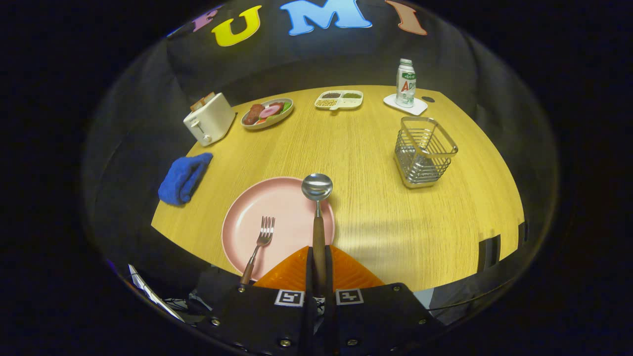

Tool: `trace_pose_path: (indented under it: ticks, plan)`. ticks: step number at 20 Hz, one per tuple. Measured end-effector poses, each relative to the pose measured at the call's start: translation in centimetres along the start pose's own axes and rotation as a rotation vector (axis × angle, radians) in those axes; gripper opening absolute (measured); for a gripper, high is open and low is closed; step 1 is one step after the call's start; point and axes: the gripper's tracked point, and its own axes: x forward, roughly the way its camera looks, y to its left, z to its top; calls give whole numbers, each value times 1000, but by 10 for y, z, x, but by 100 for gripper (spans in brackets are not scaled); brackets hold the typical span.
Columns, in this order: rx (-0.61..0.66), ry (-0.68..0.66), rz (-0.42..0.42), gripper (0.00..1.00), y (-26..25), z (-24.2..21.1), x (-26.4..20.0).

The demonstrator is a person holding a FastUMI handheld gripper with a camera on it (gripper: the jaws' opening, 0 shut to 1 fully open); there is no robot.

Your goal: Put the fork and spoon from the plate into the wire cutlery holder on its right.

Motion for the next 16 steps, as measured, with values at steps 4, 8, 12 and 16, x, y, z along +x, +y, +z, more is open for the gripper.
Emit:
trace_pose_path:
  ticks: [4, 8, 12, 16]
  plan:
    - [50, -93, -69, 9, -46, 53, -12]
    - [111, -146, -142, 9, -93, 87, -24]
    - [137, -147, -194, 9, -122, 94, -30]
    - [143, -123, -208, 9, -131, 92, -27]
